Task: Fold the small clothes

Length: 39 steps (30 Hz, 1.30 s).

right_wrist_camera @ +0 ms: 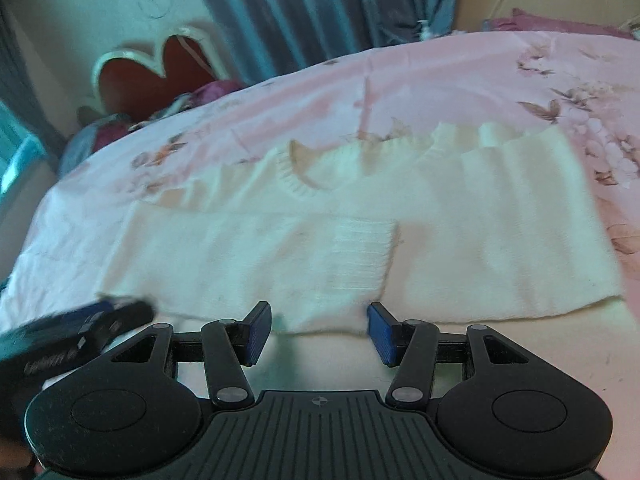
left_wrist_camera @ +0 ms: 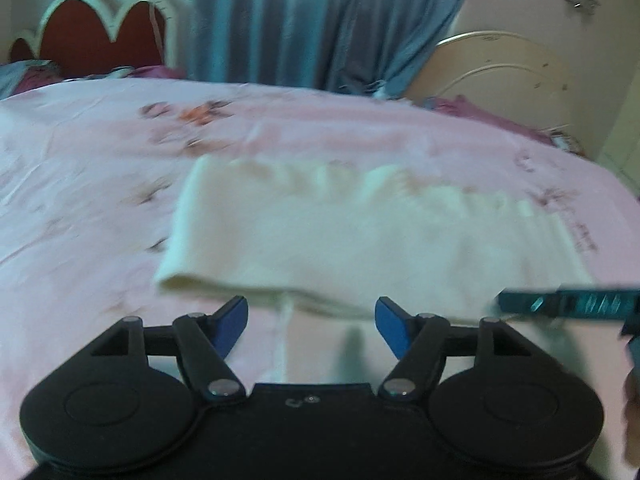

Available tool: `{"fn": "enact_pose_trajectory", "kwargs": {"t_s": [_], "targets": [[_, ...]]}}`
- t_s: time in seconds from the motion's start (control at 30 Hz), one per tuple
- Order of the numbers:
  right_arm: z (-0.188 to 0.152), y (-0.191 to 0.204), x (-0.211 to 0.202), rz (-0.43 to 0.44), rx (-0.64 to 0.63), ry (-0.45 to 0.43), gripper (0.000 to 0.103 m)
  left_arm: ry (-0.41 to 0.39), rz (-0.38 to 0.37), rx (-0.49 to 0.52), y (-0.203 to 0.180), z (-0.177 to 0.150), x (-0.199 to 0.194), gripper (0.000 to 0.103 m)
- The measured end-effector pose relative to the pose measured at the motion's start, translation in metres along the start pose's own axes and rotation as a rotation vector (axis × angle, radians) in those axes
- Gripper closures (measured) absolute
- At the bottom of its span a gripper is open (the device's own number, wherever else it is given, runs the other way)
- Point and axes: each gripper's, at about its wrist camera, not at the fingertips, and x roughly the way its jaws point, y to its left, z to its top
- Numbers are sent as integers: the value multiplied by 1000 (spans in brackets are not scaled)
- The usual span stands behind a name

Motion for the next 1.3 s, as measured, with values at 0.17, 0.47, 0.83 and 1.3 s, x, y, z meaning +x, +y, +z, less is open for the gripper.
{"fn": "enact_pose_trajectory", "kwargs": {"t_s": [0.17, 0.47, 0.83, 1.3], "targets": [[5, 4, 5, 2, -14, -2, 53, 24, 43, 2, 5, -6, 7, 35], [18, 18, -17, -47, -200, -113, 95, 14, 126, 15, 4, -7, 19, 33], [33, -60, -36, -185, -194, -124, 95, -49, 158, 3, 5, -7, 21, 58], [20, -98, -43, -265, -106, -100, 59, -36, 80, -2, 11, -1, -8, 64]]}}
